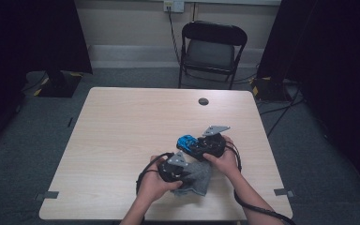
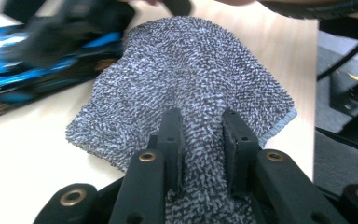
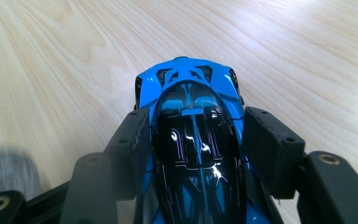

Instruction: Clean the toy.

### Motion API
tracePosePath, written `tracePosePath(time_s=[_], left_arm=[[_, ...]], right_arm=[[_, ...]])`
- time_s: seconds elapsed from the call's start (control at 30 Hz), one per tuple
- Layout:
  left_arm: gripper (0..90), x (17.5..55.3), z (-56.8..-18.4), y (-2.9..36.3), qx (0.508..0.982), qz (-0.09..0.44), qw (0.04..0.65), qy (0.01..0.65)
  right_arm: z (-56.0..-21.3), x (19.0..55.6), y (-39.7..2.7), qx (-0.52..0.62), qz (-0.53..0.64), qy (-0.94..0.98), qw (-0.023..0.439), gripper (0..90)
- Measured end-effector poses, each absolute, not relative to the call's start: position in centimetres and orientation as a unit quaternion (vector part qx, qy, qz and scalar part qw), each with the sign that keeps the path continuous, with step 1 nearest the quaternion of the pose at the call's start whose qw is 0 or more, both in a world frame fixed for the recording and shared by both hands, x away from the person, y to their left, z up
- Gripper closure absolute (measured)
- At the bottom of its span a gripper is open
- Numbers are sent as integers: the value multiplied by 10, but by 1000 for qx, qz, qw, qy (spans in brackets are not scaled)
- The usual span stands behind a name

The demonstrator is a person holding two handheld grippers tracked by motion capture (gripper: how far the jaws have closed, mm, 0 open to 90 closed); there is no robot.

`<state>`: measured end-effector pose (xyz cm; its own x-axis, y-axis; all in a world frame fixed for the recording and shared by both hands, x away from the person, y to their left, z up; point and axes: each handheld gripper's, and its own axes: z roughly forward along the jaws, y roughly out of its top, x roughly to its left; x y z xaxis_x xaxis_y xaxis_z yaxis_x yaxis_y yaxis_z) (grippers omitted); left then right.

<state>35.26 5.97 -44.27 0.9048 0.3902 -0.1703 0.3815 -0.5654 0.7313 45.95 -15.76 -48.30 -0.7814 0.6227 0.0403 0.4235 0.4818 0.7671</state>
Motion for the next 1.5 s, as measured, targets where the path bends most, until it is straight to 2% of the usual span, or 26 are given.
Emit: tracePosePath(time_s=[0.3,0.57,0.83,1.03,1.27,1.5], left_arm=[[718,371,-442,102,864,68,396,304],[717,382,-457,103,854,115,355,362],[712,392,-465,102,843,140,336,397],[586,392,-470,96,841,141,322,411],[354,393,-455,96,839,160,333,399],[291,395,-442,103,836,160,350,391]], right_arm=[[-483,459,-157,308,407,850,125,424],[-485,458,-158,305,413,848,129,422],[-485,457,-158,307,414,847,131,419],[-487,455,-158,303,420,844,139,409],[-487,455,-158,307,419,843,138,366],[-485,454,-153,305,415,847,131,319]])
